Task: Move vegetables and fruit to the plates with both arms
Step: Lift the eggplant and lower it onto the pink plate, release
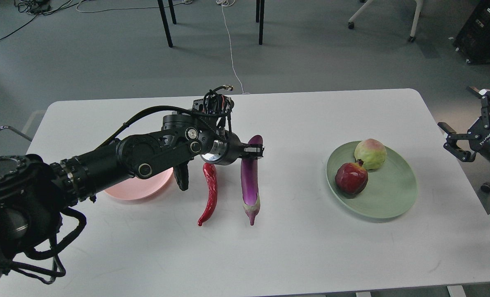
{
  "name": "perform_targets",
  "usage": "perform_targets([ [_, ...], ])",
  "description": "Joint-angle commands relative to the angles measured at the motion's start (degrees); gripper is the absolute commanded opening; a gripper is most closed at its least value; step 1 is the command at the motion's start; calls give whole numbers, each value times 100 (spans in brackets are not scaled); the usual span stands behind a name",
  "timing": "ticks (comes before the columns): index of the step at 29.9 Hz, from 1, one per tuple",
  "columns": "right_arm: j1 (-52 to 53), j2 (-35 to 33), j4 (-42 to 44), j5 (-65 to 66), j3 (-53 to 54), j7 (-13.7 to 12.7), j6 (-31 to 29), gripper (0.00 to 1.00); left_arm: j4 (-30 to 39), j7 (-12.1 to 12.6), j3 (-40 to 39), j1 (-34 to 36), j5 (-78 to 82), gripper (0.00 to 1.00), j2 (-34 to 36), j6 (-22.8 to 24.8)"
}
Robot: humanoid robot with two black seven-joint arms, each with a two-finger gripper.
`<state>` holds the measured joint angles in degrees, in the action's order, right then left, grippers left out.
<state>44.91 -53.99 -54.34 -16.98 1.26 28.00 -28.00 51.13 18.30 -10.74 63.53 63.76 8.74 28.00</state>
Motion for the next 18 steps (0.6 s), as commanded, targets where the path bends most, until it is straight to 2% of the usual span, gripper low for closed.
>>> perform_targets([
  [1,0,2,2,1,-3,0,0,99,90,-265,37,220,58,20,662,0],
  [6,-9,20,2,1,-12,0,0,99,424,-713,63,195,663,21,1751,0],
  [11,-9,29,2,10,-12,0,0,99,468,-1573,300,-16,1708,21,2543,0],
  [13,-9,29,2,10,-38,0,0,99,477,-1846,502,-25,1946,21,2798,0],
  [15,-17,38,2,10,-47,0,0,99,477,-1935,678,-34,1974,22,3009,0],
  [18,-17,46,11,45,-39,0,0,99,477,-1944,775,-95,1965,22,3203,0],
])
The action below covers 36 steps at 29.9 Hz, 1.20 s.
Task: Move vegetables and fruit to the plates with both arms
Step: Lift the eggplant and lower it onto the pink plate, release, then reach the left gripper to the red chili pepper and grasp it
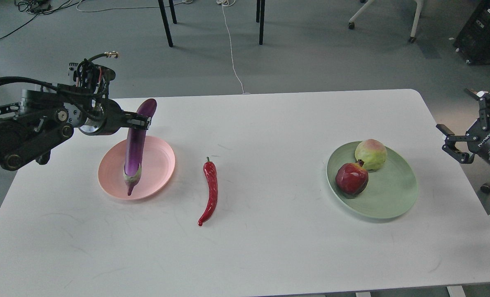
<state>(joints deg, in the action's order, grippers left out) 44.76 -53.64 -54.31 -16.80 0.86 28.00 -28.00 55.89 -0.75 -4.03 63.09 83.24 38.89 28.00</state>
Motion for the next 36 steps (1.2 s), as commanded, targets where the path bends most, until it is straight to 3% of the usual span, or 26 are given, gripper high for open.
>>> perform_targets([
  [1,-2,11,-1,28,2,0,0,99,0,-48,105,-121,17,22,232,0],
  [12,-37,20,8,28,2,0,0,99,0,-110,43,-552,8,29,303,0],
  [15,-37,20,8,28,2,0,0,99,0,-118,34,-561,-1,37,285,0],
  [19,-46,20,8,28,2,0,0,99,-8,-232,69,-605,8,55,294,0],
  [25,-72,20,-1,37,2,0,0,99,-8,-443,-1,-596,8,97,338,0],
  [30,-81,11,-10,37,2,0,0,99,0,-725,-194,-517,-1,98,312,0],
  [36,-81,11,-10,37,10,0,0,99,737,-664,-774,-438,-36,98,233,0],
])
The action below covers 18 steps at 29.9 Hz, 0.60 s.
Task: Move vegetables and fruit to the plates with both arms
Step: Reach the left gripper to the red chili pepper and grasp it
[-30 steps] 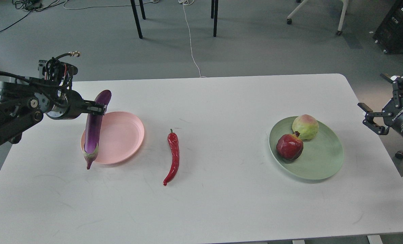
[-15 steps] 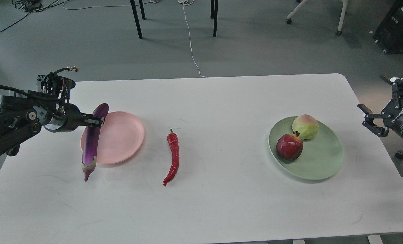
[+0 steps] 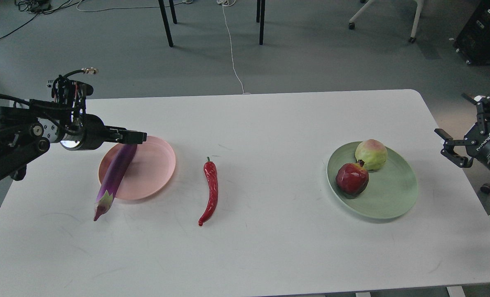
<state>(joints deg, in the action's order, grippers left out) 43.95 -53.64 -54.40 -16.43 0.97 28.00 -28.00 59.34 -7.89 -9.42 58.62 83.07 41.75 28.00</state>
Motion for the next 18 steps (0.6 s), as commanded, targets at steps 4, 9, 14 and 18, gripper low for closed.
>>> perform_targets([
  [4,-9,20,0,0,-9,0,0,99,1078,515,-262,0,-19,98,-351,0],
  [9,-79,-6,-18,0,26,0,0,99,1475,1149,-192,-245,-19,98,-808,0],
  [14,-106,-50,-27,0,26,0,0,99,1484,1439,-183,-562,-10,98,-1134,0],
  [18,-141,-102,-53,0,35,0,0,99,1414,1554,-174,-650,-10,98,-1301,0],
])
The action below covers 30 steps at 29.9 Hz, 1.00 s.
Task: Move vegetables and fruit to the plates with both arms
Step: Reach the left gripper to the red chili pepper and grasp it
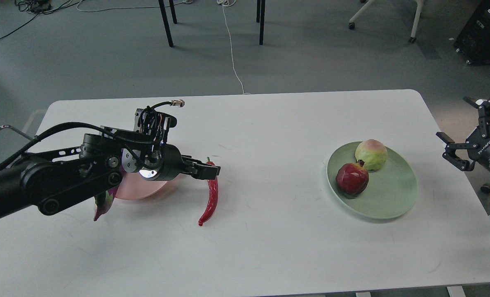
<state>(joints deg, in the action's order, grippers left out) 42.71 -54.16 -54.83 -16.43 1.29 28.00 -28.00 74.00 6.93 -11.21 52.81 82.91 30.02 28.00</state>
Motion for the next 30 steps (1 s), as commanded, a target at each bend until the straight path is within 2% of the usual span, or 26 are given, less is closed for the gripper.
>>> perform_targets([
  [1,-26,-68,-10,0,3,0,0,99,-79,71,5,-69,23,98,-180,0],
  [12,-105,-165,-36,8,3,0,0,99,-808,63,22,-131,76,98,-620,0],
  [21,-149,-235,-27,0,3,0,0,99,-1010,71,40,-227,94,95,-734,0],
  [24,-158,-235,-27,0,3,0,0,99,-1063,167,40,-219,94,88,-787,0],
  [27,-158,-235,-27,8,12,0,0,99,-1098,308,40,-210,85,67,-848,0],
  [30,-158,-235,-27,8,3,0,0,99,-1116,309,31,-210,85,67,-918,0],
])
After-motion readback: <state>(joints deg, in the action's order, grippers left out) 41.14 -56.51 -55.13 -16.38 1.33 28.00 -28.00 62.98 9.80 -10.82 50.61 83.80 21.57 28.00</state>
